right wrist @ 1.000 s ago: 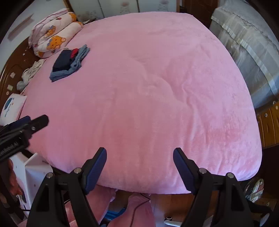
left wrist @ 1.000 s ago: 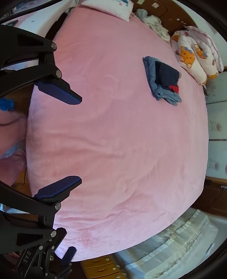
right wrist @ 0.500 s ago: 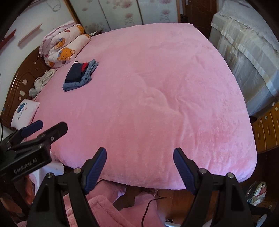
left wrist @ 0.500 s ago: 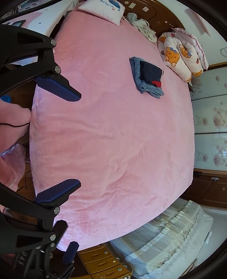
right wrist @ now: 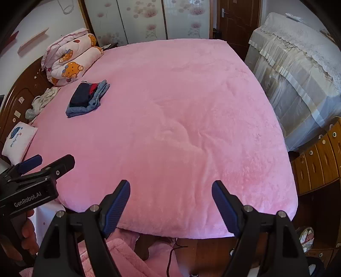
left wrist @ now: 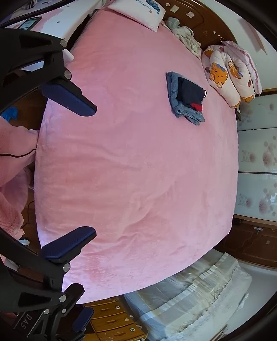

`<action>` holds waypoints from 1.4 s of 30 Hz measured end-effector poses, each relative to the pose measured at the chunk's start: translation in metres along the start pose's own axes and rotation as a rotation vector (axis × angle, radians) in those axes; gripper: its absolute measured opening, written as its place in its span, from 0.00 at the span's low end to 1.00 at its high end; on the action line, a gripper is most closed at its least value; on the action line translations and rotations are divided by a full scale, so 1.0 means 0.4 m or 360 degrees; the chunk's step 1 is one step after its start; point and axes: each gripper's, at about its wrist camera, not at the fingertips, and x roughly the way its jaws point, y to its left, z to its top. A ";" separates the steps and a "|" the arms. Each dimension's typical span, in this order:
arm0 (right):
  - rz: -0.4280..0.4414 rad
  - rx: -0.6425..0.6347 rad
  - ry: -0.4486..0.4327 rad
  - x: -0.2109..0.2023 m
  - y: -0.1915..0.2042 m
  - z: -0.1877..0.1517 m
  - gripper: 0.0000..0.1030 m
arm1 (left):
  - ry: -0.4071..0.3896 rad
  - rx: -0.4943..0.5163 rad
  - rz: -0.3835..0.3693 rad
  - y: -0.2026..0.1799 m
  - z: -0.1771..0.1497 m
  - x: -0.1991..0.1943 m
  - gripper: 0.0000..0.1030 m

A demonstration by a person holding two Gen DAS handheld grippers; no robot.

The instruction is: Fold large clothes

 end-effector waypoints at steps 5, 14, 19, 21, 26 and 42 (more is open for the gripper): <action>0.0017 -0.0079 0.0013 0.013 0.016 0.013 0.95 | -0.0033 -0.0020 0.0000 0.000 0.008 -0.001 0.99; 0.0004 0.0002 0.0080 0.046 -0.009 0.029 1.00 | -0.0035 0.0014 0.0046 -0.014 0.014 0.006 0.99; 0.0016 0.0029 0.0115 0.059 -0.019 0.030 1.00 | -0.0028 0.0032 0.0044 -0.023 0.014 0.008 1.00; 0.0022 0.0019 0.0124 0.062 -0.020 0.030 1.00 | -0.0031 0.0043 0.0036 -0.028 0.015 0.008 1.00; 0.0013 0.0017 0.0120 0.060 -0.019 0.029 1.00 | -0.0034 0.0086 0.0029 -0.036 0.017 0.008 1.00; -0.0004 0.0040 0.0141 0.066 -0.029 0.031 1.00 | -0.0030 0.0104 -0.0014 -0.015 0.012 0.007 1.00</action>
